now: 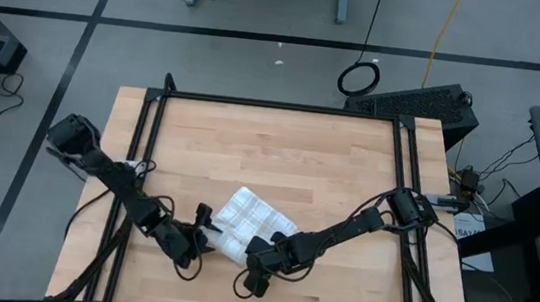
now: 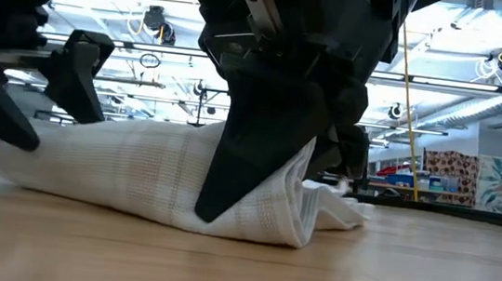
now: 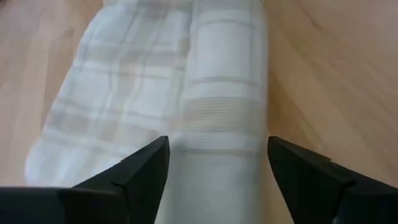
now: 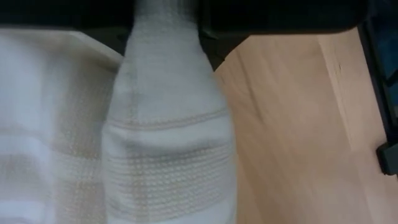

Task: Roll towel
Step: Roll the towel

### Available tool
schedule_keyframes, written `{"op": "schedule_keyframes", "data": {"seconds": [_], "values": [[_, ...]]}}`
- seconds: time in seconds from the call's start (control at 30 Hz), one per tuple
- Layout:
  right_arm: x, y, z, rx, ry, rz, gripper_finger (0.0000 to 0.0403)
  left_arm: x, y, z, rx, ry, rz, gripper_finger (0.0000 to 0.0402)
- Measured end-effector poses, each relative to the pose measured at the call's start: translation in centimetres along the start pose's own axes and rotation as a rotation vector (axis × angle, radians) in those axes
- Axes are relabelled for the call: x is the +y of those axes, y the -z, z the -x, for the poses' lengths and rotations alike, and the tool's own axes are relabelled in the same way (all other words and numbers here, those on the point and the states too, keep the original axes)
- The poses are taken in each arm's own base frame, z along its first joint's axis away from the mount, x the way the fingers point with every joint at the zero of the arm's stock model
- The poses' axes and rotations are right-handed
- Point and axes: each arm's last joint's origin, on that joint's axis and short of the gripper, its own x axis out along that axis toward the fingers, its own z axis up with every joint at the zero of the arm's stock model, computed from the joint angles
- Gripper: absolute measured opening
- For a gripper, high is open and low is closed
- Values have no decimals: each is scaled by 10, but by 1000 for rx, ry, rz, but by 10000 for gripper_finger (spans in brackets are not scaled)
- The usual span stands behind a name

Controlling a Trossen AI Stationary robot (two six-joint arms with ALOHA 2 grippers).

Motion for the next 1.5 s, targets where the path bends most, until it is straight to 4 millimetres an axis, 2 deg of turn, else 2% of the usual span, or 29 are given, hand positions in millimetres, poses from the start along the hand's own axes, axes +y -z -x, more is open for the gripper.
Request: {"op": "schedule_keyframes", "data": {"seconds": [0.23,0.37,0.5,0.57,0.63,0.77,0.9,1.07,1.23,1.37,1.5], "values": [[1,1,0,2,-1,2,45,-2,-6,12,-44,65,25,307],[0,1,0,3,-1,22,45,0,1,6,19,54,11,330],[0,1,0,5,1,57,45,5,6,-3,66,38,20,326],[0,1,0,5,2,80,45,7,8,-6,84,46,38,304],[0,1,0,6,3,114,45,9,8,-8,89,61,56,266],[0,2,0,11,9,165,49,11,8,-9,88,139,79,151],[-1,3,6,28,24,251,83,11,5,-10,82,280,189,38],[5,11,29,-3,90,444,158,17,5,-13,135,415,429,43],[29,34,57,-181,232,725,218,24,5,-15,172,513,568,55],[44,54,55,-342,377,888,238,39,7,-20,209,555,717,44],[53,58,37,-445,383,903,239,56,10,-23,256,625,856,45]]}}
